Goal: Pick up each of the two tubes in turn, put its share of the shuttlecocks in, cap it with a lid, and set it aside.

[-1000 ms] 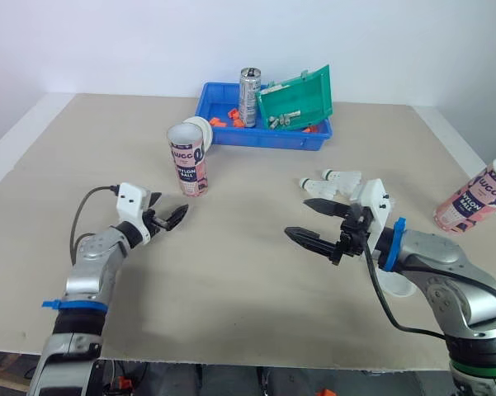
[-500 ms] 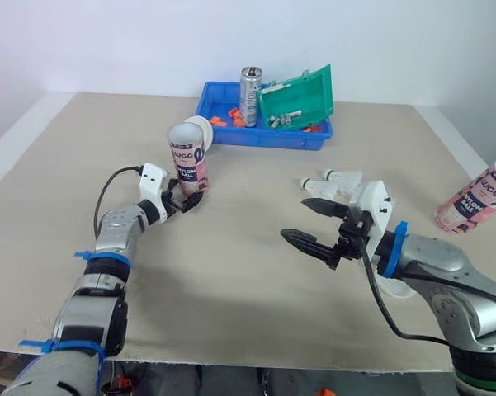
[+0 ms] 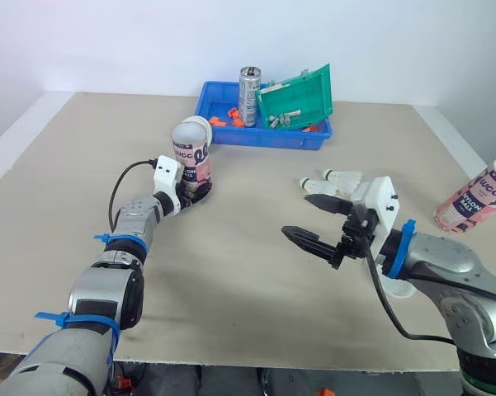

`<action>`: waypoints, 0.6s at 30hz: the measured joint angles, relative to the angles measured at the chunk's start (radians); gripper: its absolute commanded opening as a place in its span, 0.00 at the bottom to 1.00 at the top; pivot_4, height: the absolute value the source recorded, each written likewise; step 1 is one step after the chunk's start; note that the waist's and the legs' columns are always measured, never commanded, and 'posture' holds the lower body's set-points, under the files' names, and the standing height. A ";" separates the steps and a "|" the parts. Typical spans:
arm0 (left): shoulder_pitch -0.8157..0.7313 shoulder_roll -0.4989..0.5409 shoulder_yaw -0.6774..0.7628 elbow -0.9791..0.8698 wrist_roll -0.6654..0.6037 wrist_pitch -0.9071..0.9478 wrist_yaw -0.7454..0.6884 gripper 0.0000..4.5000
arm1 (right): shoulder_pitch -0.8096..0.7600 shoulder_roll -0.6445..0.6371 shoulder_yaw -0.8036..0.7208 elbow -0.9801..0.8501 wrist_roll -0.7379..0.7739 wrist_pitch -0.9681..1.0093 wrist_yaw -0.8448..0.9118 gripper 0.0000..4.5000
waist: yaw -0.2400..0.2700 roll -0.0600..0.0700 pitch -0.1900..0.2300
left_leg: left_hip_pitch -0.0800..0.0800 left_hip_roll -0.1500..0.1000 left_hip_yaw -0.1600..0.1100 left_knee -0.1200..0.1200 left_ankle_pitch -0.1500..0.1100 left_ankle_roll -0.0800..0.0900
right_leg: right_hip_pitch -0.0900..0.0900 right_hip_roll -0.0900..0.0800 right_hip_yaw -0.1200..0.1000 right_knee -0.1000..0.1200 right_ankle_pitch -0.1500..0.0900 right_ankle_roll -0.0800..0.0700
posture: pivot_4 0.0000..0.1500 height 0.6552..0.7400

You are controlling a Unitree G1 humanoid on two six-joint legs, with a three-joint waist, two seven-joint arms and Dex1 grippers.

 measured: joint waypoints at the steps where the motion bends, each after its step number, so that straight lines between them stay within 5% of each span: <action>1: 0.000 0.000 0.000 0.000 0.005 -0.001 0.000 0.66 | 0.001 -0.002 -0.003 0.000 0.002 0.000 0.000 1.00 | 0.000 0.000 0.000 | 0.000 0.000 0.000 0.000 0.000 0.000 | 0.000 0.000 0.000 0.000 0.000 0.000 | 1.00 0.57; 11: 0.015 0.016 -0.002 -0.015 0.032 -0.029 -0.049 0.66 | 0.002 -0.014 -0.001 0.028 -0.024 -0.009 -0.005 1.00 | 0.000 0.000 0.000 | 0.000 0.000 0.000 0.000 0.000 0.000 | 0.000 0.000 0.000 0.000 0.000 0.000 | 1.00 0.57; 18: 0.123 0.133 -0.088 -0.278 0.034 0.079 -0.384 0.66 | -0.007 0.033 0.046 0.208 -0.197 -0.045 -0.127 1.00 | -0.003 0.000 0.000 | 0.000 0.001 0.000 -0.001 0.000 0.000 | -0.001 0.001 0.000 0.001 -0.001 -0.002 | 1.00 0.57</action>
